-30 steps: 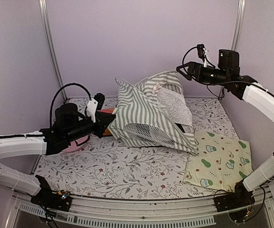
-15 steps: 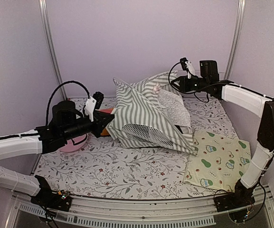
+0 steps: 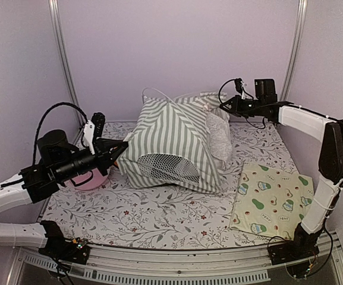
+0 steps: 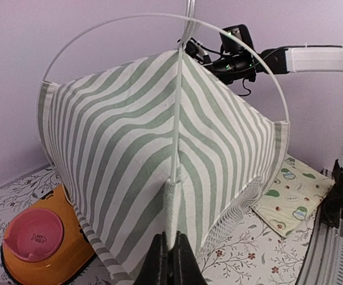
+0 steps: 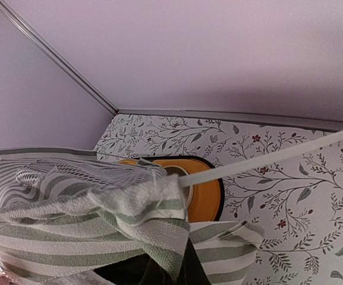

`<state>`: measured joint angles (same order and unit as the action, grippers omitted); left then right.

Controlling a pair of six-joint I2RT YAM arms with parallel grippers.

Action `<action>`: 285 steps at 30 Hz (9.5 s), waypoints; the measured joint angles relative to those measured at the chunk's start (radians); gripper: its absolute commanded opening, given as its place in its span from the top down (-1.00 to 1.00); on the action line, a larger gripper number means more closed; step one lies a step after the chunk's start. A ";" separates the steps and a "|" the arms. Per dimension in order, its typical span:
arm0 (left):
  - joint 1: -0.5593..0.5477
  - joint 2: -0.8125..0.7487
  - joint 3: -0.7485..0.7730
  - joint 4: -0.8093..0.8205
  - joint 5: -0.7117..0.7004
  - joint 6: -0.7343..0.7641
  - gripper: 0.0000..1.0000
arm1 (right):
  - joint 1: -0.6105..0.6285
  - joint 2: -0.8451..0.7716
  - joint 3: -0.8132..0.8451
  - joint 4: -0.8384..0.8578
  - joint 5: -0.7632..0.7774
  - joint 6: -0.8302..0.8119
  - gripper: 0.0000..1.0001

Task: Set up the pet tent
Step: Attach the tent pole to the pole socket of the pet tent.

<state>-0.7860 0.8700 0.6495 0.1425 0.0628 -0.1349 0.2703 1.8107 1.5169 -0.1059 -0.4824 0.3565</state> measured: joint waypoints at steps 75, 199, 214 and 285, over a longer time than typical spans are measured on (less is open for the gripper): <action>-0.174 0.191 0.190 -0.164 -0.127 -0.107 1.00 | 0.748 -0.396 -0.118 -0.001 0.401 0.375 -0.46; -0.281 0.219 -0.256 0.337 -0.397 0.033 1.00 | 0.548 -0.177 -0.165 0.282 0.307 0.434 1.00; -0.281 0.230 -0.224 0.287 -0.334 0.037 1.00 | 0.594 -0.157 -0.155 0.305 0.375 0.410 1.00; -0.145 0.336 -0.083 0.153 -0.208 0.019 1.00 | 0.648 -0.120 -0.181 0.304 0.449 0.323 1.00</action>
<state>-0.9310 1.2060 0.5667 0.2955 -0.1452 -0.1162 0.9180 1.6905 1.3361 0.1982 -0.0334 0.6800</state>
